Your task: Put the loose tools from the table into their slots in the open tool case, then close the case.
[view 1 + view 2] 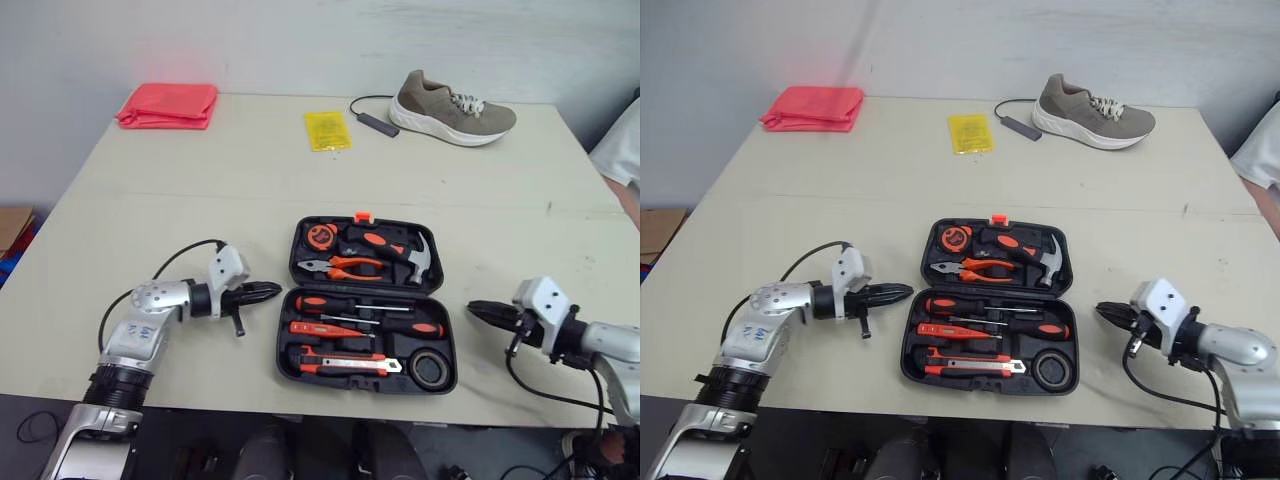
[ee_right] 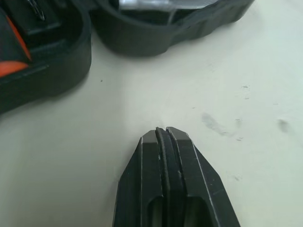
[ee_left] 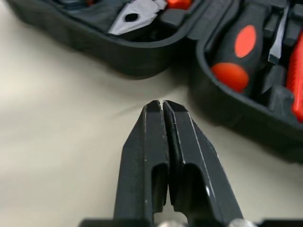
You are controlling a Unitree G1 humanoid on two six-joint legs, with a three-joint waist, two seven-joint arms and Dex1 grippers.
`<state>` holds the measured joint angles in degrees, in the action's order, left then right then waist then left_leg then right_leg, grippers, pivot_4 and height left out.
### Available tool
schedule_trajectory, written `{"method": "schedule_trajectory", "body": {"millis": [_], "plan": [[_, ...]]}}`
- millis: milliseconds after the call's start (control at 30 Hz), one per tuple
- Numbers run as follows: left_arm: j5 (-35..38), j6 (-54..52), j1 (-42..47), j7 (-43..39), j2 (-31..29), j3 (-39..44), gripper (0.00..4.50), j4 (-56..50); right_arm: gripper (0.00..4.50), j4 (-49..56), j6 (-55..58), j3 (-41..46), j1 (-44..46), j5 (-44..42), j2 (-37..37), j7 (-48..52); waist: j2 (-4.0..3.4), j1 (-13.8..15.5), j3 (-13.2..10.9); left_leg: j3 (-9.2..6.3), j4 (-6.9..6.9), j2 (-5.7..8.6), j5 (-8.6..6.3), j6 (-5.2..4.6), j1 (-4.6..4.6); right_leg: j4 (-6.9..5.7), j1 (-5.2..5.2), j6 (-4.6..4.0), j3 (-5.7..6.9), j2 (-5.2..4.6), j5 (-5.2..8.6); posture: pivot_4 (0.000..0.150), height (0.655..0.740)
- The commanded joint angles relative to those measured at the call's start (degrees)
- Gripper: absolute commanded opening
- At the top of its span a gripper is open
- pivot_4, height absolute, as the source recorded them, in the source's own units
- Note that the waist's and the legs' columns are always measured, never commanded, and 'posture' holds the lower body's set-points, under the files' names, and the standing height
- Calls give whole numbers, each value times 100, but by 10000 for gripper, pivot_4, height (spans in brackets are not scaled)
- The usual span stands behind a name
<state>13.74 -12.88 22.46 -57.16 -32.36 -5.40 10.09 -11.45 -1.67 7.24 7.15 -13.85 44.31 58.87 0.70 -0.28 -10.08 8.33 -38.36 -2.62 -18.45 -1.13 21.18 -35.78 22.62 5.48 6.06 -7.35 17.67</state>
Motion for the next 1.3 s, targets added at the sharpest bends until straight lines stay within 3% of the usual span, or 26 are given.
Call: {"method": "schedule_trajectory", "body": {"millis": [33,667,867,900,967,1067,1200,1233,1300], "plan": [[-140,138,194,12,136,-137,514,83,0,-36,-59,-374,371,195,-207,13,0,-19,0,3,0,-1,0,0,0,-2,0,0,-3,1,0,1500,7400],[-525,123,852,364,535,-172,514,926,0,91,357,-709,862,273,-552,32,-1,-12,1,2,-4,-2,4,1,-2,-10,1,0,-1,-1,0,1500,7400],[-433,60,907,229,250,47,514,1099,0,324,747,-415,655,247,-334,-231,-1,-7,1,1,-4,-2,4,1,-2,-10,1,0,-1,-2,0,1500,7400],[-332,-50,914,183,183,146,2846,1085,0,428,873,-332,582,175,-238,-202,-1,-6,1,1,-2,-2,4,1,-1,-9,1,0,-1,-3,0,1500,7400],[-82,-347,971,98,30,391,8365,977,6643,726,1080,-90,366,71,-10,-226,-1,4,0,1,2,-2,4,1,1,-8,4,0,-1,-4,0,1500,7400],[133,-671,990,-364,-445,519,22796,641,20227,1382,1879,447,56,-307,276,-415,0,11,0,0,6,0,4,1,10,-8,8,0,2,-6,0,1500,7400],[840,-2827,1507,0,-695,947,41868,197,41455,2273,4889,910,328,-1177,818,-877,-1,19,-2,-2,4,3,4,-1,12,-7,11,0,-2,-13,0,1500,7400],[1032,-3384,1696,140,-663,1045,44539,66,44386,2371,5473,957,496,-1487,897,-867,2,20,-3,-8,4,4,3,-3,14,-7,11,0,0,-16,0,1500,7400],[1371,-4319,2065,422,-512,1213,44539,-62,44386,2341,7079,1063,1055,-2110,901,-1004,4,19,-3,-22,2,3,3,-4,21,-6,11,-2,-7,-18,-2,1500,7400]]}}
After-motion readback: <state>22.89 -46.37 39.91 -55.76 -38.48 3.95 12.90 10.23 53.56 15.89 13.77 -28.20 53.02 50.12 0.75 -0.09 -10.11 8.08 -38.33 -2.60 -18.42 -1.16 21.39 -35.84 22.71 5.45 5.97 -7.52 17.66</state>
